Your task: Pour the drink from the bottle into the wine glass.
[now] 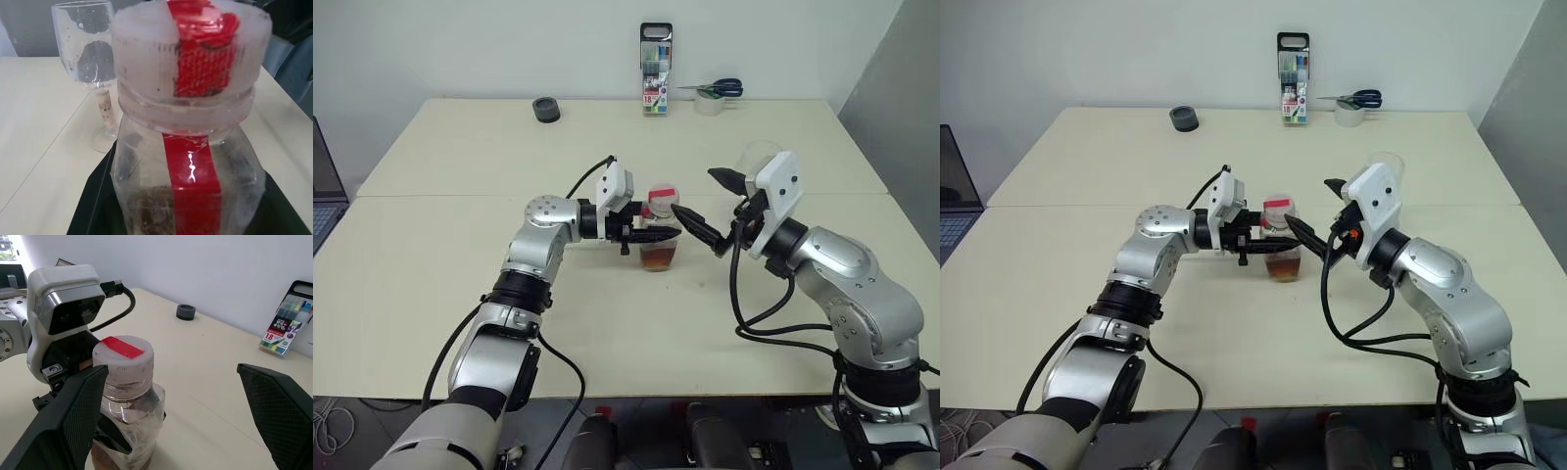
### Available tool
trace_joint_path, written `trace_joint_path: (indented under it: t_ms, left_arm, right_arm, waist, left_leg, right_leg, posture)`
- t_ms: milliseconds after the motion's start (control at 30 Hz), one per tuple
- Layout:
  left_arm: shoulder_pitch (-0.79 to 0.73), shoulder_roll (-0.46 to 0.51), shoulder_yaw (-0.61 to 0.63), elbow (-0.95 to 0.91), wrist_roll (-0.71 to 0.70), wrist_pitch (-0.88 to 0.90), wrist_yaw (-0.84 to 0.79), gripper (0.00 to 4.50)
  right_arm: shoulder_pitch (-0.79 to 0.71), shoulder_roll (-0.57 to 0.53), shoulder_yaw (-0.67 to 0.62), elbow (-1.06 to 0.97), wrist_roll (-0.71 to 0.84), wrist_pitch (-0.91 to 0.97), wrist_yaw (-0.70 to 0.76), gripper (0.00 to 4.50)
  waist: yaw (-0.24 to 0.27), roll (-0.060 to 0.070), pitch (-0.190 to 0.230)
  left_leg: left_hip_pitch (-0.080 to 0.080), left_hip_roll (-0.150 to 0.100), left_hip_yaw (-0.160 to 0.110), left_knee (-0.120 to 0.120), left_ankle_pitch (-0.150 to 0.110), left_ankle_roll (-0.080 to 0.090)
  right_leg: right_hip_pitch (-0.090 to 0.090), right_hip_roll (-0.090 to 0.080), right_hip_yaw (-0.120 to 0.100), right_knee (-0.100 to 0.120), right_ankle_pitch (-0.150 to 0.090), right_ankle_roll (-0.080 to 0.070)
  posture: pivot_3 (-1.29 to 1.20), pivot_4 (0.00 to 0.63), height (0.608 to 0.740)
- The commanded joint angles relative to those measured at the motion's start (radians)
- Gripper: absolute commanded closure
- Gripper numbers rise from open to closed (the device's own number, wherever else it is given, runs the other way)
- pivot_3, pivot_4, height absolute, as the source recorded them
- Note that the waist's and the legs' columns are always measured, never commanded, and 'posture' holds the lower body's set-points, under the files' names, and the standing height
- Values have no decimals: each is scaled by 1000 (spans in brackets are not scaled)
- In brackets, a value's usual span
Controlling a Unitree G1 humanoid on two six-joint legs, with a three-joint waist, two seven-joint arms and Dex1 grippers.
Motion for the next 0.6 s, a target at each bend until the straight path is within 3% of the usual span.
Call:
trace_joint_path:
  t_ms: [33,267,600]
  left_arm:
    - [-11,3,14,-41,-16,-17,-5,2757]
    - [-8,1,15,-41,-17,-18,-6,2757]
    - [-2,-10,9,-51,-17,-19,-9,2757]
  right_arm:
    - [4,-22,-47,-64,68,26,29,0]
    - [-14,-35,-86,-77,209,115,45,0]
    - [-168,-51,86,93,80,37,107,0]
  waist:
    - [0,0,0]
    - [0,0,0]
    - [0,0,0]
  left_leg:
    - [0,0,0,0,0,0]
    - [0,0,0,0,0,1]
    - [0,0,1,0,0,0]
  right_leg:
    - [0,0,0,0,0,0]
    - [0,0,0,0,0,0]
    - [0,0,0,0,0,0]
  posture:
    - [0,150,740]
    - [0,150,740]
    - [0,150,740]
